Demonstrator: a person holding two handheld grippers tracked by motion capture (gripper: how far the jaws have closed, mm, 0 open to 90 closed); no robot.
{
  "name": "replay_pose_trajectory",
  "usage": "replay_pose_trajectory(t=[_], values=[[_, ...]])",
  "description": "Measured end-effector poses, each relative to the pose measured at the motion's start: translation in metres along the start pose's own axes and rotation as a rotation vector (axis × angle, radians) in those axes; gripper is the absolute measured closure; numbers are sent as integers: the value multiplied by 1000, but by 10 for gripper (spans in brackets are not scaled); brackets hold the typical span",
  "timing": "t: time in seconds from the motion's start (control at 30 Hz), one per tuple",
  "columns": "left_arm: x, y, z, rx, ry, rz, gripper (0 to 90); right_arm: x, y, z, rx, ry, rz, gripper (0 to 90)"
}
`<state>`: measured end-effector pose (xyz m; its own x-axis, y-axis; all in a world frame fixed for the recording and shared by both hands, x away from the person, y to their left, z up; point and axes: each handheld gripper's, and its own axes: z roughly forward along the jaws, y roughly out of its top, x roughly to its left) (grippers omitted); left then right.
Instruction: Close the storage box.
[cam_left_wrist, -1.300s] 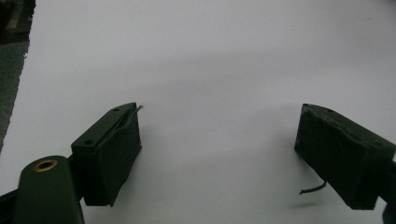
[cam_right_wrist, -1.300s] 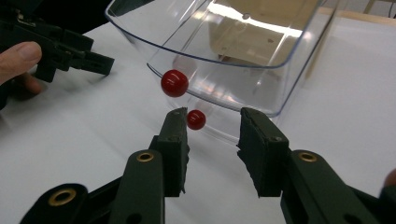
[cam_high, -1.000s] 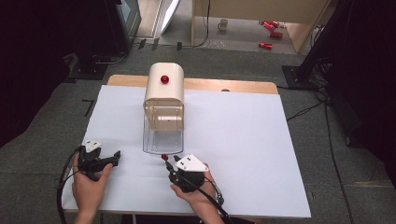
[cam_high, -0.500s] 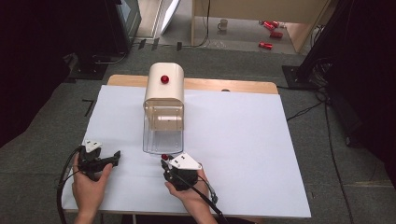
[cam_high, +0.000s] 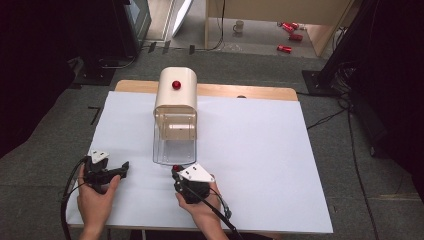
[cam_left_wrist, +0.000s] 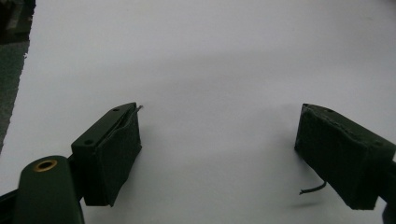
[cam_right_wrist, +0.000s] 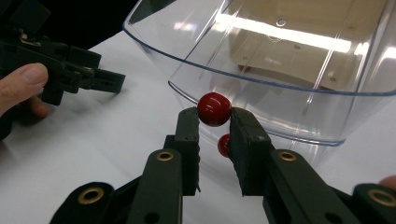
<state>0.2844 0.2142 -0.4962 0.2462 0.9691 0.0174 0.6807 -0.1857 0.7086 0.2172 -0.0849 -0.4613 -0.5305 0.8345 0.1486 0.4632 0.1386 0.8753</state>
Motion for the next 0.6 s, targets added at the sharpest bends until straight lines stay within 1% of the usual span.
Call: replay_pose_trajectory(t=[0.13, 0.23, 0.6], values=[[0, 0, 0, 0, 0, 0, 143, -1, 4, -4, -13, 5, 0, 752], [0, 0, 0, 0, 0, 0, 143, -2, 11, -8, -28, 5, -2, 752], [0, 0, 0, 1, 1, 0, 143, -6, 26, -4, -32, 14, -22, 752]])
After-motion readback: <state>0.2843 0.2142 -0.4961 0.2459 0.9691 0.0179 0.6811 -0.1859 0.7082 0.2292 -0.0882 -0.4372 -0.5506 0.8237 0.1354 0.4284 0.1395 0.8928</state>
